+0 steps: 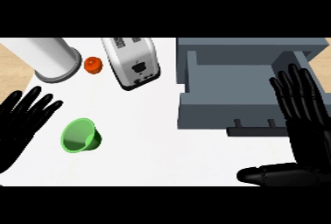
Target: Pick up the cup, place it into the drawer and close the drawer
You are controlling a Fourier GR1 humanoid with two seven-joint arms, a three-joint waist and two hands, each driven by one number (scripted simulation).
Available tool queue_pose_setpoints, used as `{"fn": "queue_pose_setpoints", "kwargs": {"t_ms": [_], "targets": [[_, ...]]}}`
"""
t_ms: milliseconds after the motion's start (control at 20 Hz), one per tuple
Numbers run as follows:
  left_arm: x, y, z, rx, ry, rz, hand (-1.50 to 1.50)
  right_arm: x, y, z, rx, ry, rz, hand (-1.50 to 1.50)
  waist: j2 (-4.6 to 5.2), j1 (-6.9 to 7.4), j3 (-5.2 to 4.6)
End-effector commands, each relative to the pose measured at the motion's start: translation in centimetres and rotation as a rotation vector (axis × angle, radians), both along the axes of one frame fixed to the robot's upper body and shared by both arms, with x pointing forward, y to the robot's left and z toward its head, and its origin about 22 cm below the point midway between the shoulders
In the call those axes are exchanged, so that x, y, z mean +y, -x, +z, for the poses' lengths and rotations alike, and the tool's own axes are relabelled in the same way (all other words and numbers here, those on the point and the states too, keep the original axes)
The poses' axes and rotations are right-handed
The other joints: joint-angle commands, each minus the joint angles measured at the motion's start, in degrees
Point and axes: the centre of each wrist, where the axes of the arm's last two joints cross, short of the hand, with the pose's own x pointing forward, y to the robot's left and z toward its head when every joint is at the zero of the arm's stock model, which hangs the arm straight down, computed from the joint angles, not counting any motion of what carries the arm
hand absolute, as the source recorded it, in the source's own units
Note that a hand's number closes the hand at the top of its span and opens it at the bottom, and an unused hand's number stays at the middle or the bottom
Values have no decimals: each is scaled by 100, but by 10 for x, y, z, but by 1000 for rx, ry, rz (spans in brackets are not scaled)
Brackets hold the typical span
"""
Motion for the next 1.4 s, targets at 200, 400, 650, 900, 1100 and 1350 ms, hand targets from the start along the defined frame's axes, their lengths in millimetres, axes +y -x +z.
{"fn": "queue_pose_setpoints", "kwargs": {"t_ms": [200, 400, 650, 900, 1100, 1350], "targets": [[-14, 4, -25, 28, 9, 8, -150, 15, -21, -2, 9, 12, 13, -150, -2, 19, 3], [-7, -18, -1, 48, -16, 36, -150, 9, -5, -5, 6, -6, 7, -150, -4, -9, 4], [10, -10, -38, 77, -39, 37, -150, 7, -13, 4, -13, 7, -7, -150, -3, -3, 3], [10, -6, -37, 98, -82, 62, -150, 0, -10, -1, -7, -3, -10, -150, -4, 0, 4], [17, -19, -66, 110, -91, 68, -150, 5, -4, 1, -20, 7, 0, -150, 0, -15, 2], [54, -16, -75, 156, -116, 142, -150, 2, -6, 19, -16, -1, -4, -150, -2, -9, 2]]}}
